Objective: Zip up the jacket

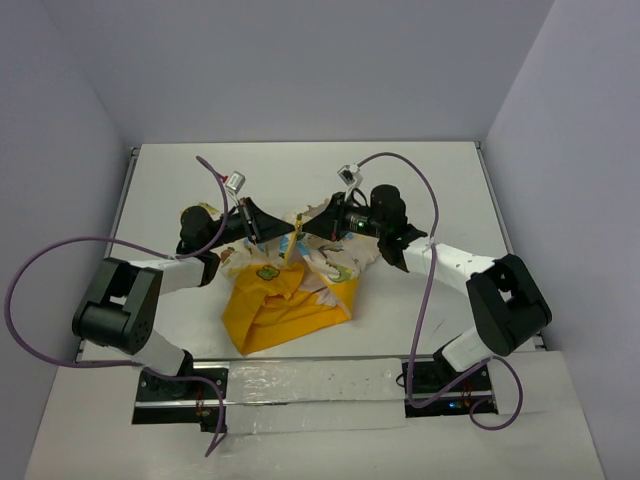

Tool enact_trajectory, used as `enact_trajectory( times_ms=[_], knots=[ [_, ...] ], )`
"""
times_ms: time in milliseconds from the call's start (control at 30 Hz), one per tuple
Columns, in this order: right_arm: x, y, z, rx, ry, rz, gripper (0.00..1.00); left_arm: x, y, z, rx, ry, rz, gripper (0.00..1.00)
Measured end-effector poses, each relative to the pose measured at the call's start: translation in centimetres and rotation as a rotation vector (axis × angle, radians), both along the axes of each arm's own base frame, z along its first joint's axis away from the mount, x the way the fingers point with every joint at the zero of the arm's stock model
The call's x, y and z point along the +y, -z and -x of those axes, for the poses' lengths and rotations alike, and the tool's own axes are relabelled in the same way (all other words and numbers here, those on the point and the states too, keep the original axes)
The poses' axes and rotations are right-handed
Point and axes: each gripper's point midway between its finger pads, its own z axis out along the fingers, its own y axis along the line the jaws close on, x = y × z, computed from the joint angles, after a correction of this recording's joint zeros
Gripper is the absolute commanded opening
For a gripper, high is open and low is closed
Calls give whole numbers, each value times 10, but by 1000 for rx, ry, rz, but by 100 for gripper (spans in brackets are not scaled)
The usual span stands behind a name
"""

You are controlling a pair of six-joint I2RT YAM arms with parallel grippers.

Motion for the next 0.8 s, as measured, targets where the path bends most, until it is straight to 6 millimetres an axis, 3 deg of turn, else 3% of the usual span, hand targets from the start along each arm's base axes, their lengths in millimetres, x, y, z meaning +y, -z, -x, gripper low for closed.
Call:
enact_trajectory(
  times_ms=[333,800],
  knots=[
    [-6,9,18,6,-22,-8,0,-1,0,0,-2,3,-2,0],
    [-12,-3,32,-35,-34,-27,0,-5,-3,-2,-8,10,-11,0]
  ],
)
